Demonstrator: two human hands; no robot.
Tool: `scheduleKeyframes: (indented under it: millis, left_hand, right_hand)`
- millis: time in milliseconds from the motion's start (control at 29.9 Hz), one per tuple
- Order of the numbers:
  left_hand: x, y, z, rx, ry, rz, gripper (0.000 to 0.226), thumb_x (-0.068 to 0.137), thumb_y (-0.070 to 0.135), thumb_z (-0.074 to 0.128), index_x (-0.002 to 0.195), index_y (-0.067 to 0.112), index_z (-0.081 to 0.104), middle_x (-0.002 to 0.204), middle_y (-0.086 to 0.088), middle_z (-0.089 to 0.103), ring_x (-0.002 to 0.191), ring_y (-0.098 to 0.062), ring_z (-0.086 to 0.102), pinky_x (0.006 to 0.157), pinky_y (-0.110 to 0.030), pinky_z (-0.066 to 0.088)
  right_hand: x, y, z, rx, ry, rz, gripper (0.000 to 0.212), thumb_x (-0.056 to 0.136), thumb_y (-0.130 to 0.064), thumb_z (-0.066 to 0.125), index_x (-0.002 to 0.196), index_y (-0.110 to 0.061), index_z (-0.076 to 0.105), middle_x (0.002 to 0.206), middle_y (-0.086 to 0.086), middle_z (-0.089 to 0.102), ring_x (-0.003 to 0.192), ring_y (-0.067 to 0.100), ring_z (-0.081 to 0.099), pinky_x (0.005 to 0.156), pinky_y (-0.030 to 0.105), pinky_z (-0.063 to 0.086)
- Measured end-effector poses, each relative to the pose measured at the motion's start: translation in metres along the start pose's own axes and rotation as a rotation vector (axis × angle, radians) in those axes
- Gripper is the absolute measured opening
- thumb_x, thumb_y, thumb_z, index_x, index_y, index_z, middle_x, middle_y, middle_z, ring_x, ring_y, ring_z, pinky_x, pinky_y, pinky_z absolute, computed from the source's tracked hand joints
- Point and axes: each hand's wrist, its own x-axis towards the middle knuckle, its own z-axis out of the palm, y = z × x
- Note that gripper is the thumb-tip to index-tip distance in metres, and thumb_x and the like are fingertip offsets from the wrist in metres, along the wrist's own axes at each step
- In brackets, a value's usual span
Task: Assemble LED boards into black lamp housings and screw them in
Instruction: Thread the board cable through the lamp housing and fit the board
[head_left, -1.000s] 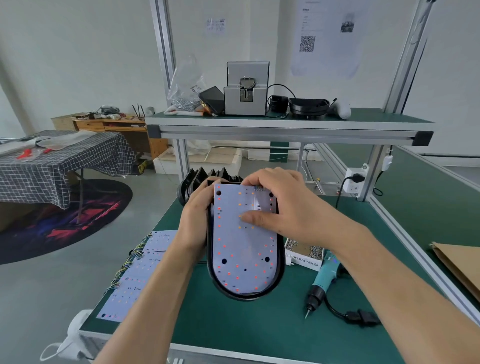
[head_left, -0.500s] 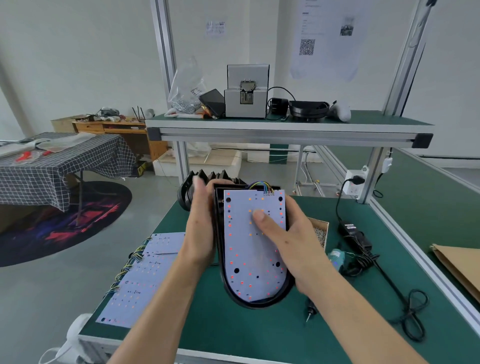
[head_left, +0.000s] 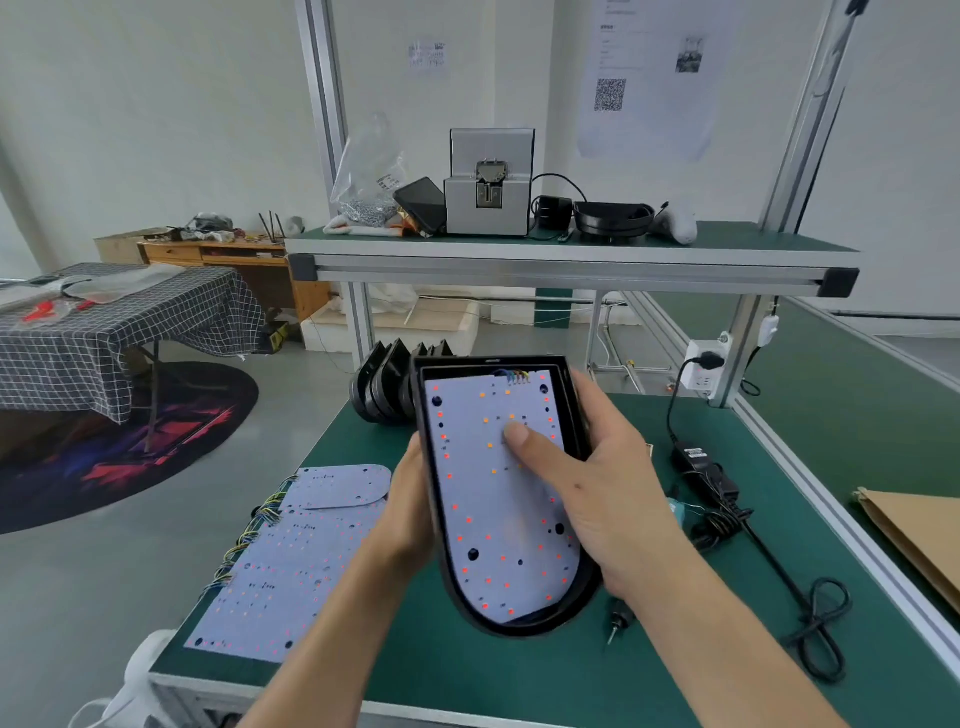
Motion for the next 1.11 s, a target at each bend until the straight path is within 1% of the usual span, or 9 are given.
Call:
scheduleKeyframes:
  millis: [100,201,301,368,469,603,703,871,1105]
  left_hand:
    - [-0.013,-0.006,0.005,-0.120,-0.013,-0.133,0.030,0.094,0.020,0.053,0.081,0.014,0.079,0.071,0.005,0.074,0.065,-0.010,0.071,0.057,-0.020,0.055]
    - [-0.026,-0.007,0.005,-0.054,-0.053,-0.182,0.042,0.106,0.002,0.041,0.069,0.011,0.058,0.040,0.008,0.059,0.034,-0.001,0.056,0.036,-0.013,0.044]
    - [-0.019,0.004,0.011,0.021,-0.080,-0.030,0.030,0.096,0.030,0.059,0.076,0.015,0.077,0.069,0.001,0.077,0.059,0.000,0.068,0.057,-0.016,0.056]
    - [-0.012,0.018,0.012,0.026,0.007,0.078,0.044,0.103,0.044,0.048,0.087,0.024,0.083,0.107,-0.018,0.077,0.089,-0.008,0.075,0.083,-0.027,0.059]
    - [-0.006,0.029,0.003,-0.091,0.026,0.206,0.070,0.104,0.063,0.029,0.130,0.010,0.067,0.136,-0.019,0.066,0.133,-0.033,0.058,0.118,-0.054,0.035]
    - [-0.012,0.038,0.005,0.155,-0.059,0.283,0.040,0.091,0.053,0.066,0.116,0.022,0.072,0.120,-0.011,0.074,0.118,-0.035,0.068,0.105,-0.063,0.048]
    - [-0.014,0.039,0.007,0.285,0.018,0.307,0.014,0.088,0.032,0.070,0.102,0.034,0.072,0.104,0.002,0.078,0.101,-0.023,0.075,0.092,-0.057,0.059]
    - [-0.016,0.037,0.010,0.325,0.085,0.347,0.013,0.086,0.033,0.069,0.099,0.033,0.071,0.096,0.006,0.079,0.091,-0.019,0.076,0.080,-0.045,0.060]
    - [-0.019,0.032,0.020,0.343,0.166,0.378,0.015,0.089,0.030,0.066,0.102,0.035,0.071,0.099,0.011,0.078,0.096,-0.016,0.074,0.091,-0.054,0.059]
  right_hand:
    - [-0.002,0.003,0.003,-0.057,-0.016,-0.038,0.036,0.095,-0.019,0.078,0.124,-0.039,0.067,0.118,-0.006,0.078,0.107,0.015,0.075,0.086,0.023,0.059]
    - [-0.004,0.005,0.002,-0.112,-0.030,-0.052,0.038,0.098,-0.017,0.073,0.127,-0.040,0.064,0.121,-0.008,0.076,0.111,0.014,0.074,0.093,0.024,0.058]
    - [-0.004,0.003,-0.003,-0.119,-0.024,-0.067,0.037,0.100,-0.014,0.070,0.127,-0.038,0.065,0.119,-0.008,0.077,0.110,0.013,0.074,0.087,0.019,0.057]
    - [-0.003,0.000,-0.008,-0.141,-0.023,-0.084,0.036,0.101,-0.013,0.068,0.126,-0.039,0.065,0.120,-0.009,0.077,0.110,0.013,0.073,0.087,0.018,0.056]
    - [0.001,-0.001,-0.011,-0.170,-0.013,-0.079,0.038,0.101,-0.011,0.067,0.124,-0.041,0.064,0.119,-0.010,0.077,0.110,0.012,0.073,0.089,0.022,0.057]
    - [0.003,0.005,-0.007,-0.230,0.012,-0.080,0.040,0.099,-0.012,0.070,0.125,-0.042,0.063,0.119,-0.013,0.076,0.111,0.011,0.073,0.094,0.038,0.058]
    - [0.002,0.010,-0.005,-0.262,0.029,-0.093,0.044,0.098,-0.015,0.071,0.127,-0.046,0.061,0.121,-0.014,0.075,0.113,0.012,0.072,0.098,0.047,0.057]
    - [0.002,0.009,-0.007,-0.289,0.018,-0.117,0.051,0.098,-0.015,0.072,0.127,-0.055,0.058,0.124,-0.017,0.073,0.115,0.007,0.070,0.095,0.030,0.057]
    - [0.003,0.010,-0.013,-0.309,0.025,-0.044,0.026,0.102,-0.026,0.069,0.126,-0.035,0.063,0.115,-0.015,0.076,0.106,0.006,0.073,0.088,0.024,0.059]
